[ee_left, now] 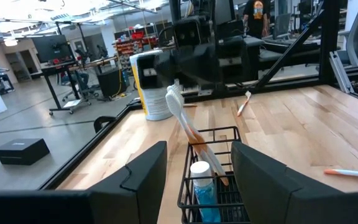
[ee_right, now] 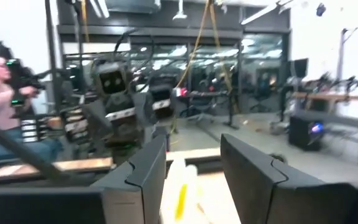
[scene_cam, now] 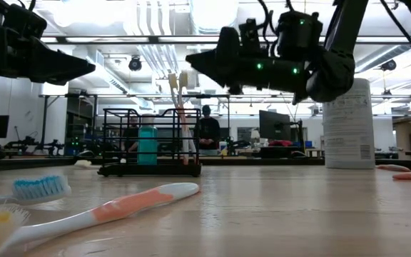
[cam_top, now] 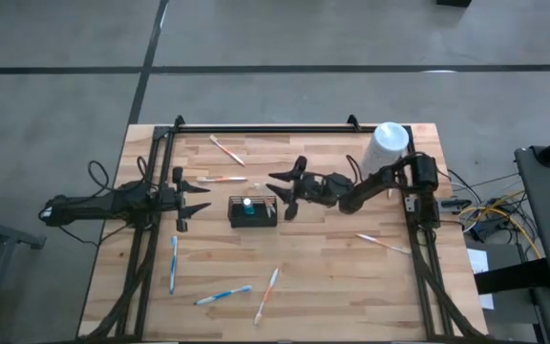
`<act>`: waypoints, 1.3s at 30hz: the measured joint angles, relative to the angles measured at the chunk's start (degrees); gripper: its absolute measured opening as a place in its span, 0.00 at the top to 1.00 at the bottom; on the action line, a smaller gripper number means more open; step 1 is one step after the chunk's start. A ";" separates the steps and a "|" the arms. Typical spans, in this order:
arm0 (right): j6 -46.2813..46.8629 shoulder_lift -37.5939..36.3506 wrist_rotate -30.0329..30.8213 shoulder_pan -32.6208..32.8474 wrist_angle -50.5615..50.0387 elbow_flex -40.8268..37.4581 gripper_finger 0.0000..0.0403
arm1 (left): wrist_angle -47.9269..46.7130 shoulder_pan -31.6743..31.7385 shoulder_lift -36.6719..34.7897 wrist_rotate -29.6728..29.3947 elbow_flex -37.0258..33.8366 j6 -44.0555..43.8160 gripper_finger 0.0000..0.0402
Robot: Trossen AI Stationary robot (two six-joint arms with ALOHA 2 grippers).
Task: Pick & Place toothbrushing station
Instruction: Put the orange toothbrush into the right section of the wire organizer
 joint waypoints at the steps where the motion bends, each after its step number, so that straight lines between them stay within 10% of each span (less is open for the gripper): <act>1: -0.81 -0.75 0.53 -0.01 -0.26 0.00 0.63 | 0.00 -0.01 0.00 0.01 0.00 0.00 0.53; 14: 7.64 -23.03 18.27 1.53 -33.62 -0.02 0.63 | 0.00 0.00 0.00 0.01 0.00 0.01 0.54; 24: 40.83 -45.87 32.82 3.89 -80.77 -0.02 0.63 | -0.02 0.00 0.00 0.01 0.00 0.00 0.53; 32: 77.20 -52.21 34.19 7.15 -120.27 2.36 0.63 | -0.01 0.00 0.00 0.00 0.00 0.00 0.53; 39: 88.18 -52.19 27.43 8.11 -145.81 8.98 0.63 | -0.02 -0.01 0.00 0.01 0.00 0.01 0.54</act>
